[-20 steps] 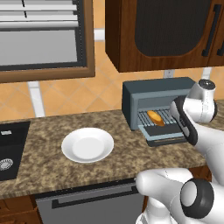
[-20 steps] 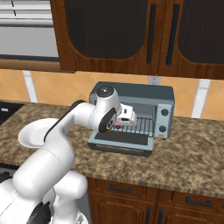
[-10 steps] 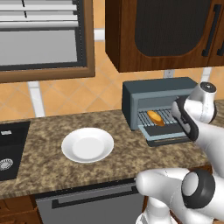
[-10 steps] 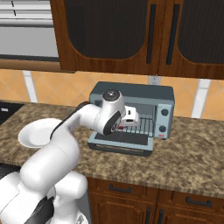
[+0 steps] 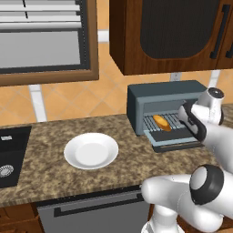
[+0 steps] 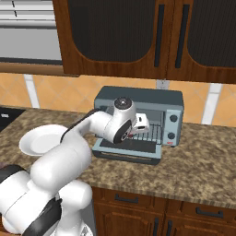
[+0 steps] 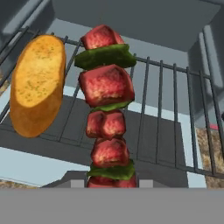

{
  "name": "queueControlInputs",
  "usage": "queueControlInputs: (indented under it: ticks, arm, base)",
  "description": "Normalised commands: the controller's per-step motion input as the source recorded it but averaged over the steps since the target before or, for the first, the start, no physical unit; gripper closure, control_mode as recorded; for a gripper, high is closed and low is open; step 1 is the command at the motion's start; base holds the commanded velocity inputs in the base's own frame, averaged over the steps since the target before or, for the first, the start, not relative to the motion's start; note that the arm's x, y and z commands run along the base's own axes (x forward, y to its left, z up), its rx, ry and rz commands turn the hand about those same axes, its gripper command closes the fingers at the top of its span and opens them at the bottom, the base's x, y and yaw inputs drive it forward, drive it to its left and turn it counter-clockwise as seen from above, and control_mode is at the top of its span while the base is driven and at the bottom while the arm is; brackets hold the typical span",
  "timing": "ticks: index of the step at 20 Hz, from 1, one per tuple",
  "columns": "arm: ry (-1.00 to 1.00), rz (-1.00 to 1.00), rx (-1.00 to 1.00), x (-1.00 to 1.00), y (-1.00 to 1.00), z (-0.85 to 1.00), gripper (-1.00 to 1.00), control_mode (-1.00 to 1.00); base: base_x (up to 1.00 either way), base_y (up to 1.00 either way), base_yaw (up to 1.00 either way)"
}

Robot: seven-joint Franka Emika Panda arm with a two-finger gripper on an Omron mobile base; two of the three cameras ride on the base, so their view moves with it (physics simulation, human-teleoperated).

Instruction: Pick up the kebab skewer and baguette bread, and place them inside the toaster oven. Close the toaster oven door and start by setting the timer.

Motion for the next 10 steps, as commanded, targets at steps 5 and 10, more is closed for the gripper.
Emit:
queueControlInputs:
  ticks: [5, 10]
  arm:
    - [0.05, 0.02, -0.03, 0.28, -0.02, -0.09, 1.0, -1.0]
    - [0.1, 0.02, 0.0, 0.17, 0.0, -0.13, 1.0, -1.0]
  base:
    - [0.0, 0.0, 0.0]
    - [0.0, 0.0, 0.0]
